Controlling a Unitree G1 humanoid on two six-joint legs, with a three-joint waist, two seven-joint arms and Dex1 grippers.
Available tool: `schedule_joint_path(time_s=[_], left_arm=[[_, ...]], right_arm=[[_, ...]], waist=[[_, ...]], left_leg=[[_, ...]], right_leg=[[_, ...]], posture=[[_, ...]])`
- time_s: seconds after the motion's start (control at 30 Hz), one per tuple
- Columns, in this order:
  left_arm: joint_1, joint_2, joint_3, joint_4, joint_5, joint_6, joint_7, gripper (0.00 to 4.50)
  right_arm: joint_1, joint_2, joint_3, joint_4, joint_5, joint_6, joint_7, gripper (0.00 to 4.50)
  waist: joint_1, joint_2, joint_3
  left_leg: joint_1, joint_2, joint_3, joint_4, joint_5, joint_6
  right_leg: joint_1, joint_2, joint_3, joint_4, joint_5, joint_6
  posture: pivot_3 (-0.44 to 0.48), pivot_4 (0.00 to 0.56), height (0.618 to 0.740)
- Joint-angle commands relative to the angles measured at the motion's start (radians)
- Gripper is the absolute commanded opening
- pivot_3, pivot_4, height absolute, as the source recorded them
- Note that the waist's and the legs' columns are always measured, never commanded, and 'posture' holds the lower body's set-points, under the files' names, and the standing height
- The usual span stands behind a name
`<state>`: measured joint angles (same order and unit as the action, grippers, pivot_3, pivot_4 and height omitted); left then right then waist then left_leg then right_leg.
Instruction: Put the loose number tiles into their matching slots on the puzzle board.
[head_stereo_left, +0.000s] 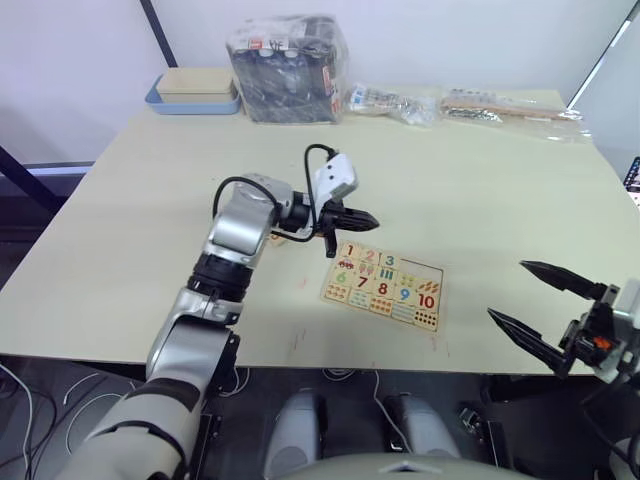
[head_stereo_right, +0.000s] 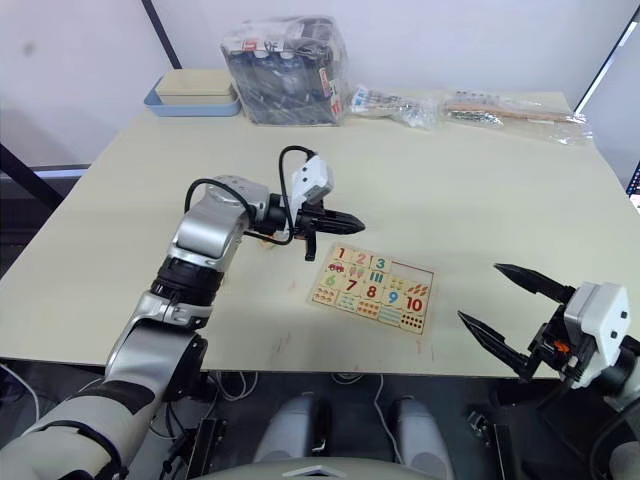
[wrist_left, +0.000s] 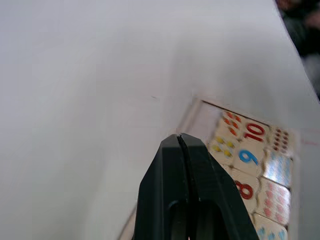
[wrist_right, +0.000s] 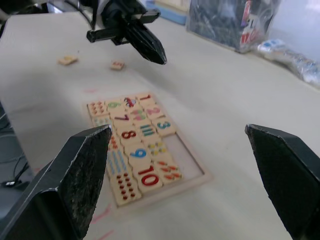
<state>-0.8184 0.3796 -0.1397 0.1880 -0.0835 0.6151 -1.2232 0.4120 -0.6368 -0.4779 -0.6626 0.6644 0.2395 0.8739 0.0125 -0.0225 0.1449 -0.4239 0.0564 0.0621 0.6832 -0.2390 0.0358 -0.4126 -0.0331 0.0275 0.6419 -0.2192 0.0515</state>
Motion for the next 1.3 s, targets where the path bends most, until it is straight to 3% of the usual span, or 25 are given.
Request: schedule_joint_path(time_s=[0.03,0.43,0.73,0.8,0.9,1.0,1.1,1.3], left_arm=[[0.051,-0.018,0.132,-0.100,-0.085,-0.001,0.130,0.02],[0.331,-0.084,0.412,-0.311,-0.173,-0.053,0.572,0.02],[0.648,-0.008,0.511,-0.423,-0.287,-0.150,0.545,0.02],[0.694,0.031,0.551,-0.421,-0.339,-0.149,0.497,0.54],[0.783,0.090,0.587,-0.418,-0.389,-0.168,0.416,1.67],[0.857,0.136,0.617,-0.411,-0.424,-0.189,0.369,3.30],[0.959,0.169,0.663,-0.400,-0.445,-0.219,0.322,4.44],[1.101,0.179,0.720,-0.347,-0.449,-0.301,0.286,4.44]], right_arm=[[-0.041,0.006,0.037,0.000,-0.025,0.010,-0.052,4.50],[-0.271,0.150,0.205,0.104,-0.139,0.001,-0.257,4.50],[-0.346,0.050,0.245,0.226,-0.075,0.028,-0.062,4.50],[-0.342,0.016,0.246,0.246,-0.065,0.031,0.001,4.50],[-0.291,-0.044,0.208,0.282,-0.043,0.013,0.116,4.50],[-0.236,-0.089,0.154,0.321,-0.029,-0.015,0.201,4.50],[-0.180,-0.124,0.068,0.366,0.000,-0.024,0.273,4.50],[-0.092,-0.138,-0.039,0.440,-0.004,-0.063,0.344,4.50]], waist=[[0.001,0.000,0.000],[0.002,-0.002,0.000],[-0.002,-0.002,0.000],[0.001,-0.002,0.000],[-0.001,-0.003,-0.001],[0.002,-0.003,-0.001],[0.000,-0.003,-0.001],[-0.001,-0.003,-0.001]], left_leg=[[0.000,0.000,0.000,0.000,0.000,0.000],[0.005,0.000,0.007,-0.001,0.000,0.000],[0.010,0.001,0.010,-0.008,0.000,0.000],[0.010,0.001,0.010,-0.008,0.000,0.000],[0.010,0.001,0.010,-0.008,0.000,0.000],[0.009,0.001,0.011,-0.012,0.000,0.000],[0.010,0.002,0.012,-0.013,0.000,0.000],[0.010,0.003,0.012,-0.014,-0.003,-0.005]], right_leg=[[0.000,0.000,0.000,0.000,0.000,0.000],[0.003,-0.001,0.002,0.000,0.002,-0.003],[0.003,-0.001,0.007,0.000,0.002,-0.003],[0.002,-0.002,0.007,0.000,0.002,-0.004],[0.001,-0.003,0.008,-0.001,0.002,-0.004],[-0.001,-0.005,0.009,-0.003,0.001,-0.004],[-0.001,-0.005,0.009,-0.003,0.000,-0.005],[-0.003,-0.012,0.008,-0.003,-0.002,-0.002]], posture=[[0.000,0.150,0.740],[0.000,0.150,0.740],[0.000,0.150,0.740],[0.000,0.150,0.740],[0.000,0.150,0.740],[0.000,0.150,0.740],[0.000,0.150,0.740],[0.000,0.150,0.740]])
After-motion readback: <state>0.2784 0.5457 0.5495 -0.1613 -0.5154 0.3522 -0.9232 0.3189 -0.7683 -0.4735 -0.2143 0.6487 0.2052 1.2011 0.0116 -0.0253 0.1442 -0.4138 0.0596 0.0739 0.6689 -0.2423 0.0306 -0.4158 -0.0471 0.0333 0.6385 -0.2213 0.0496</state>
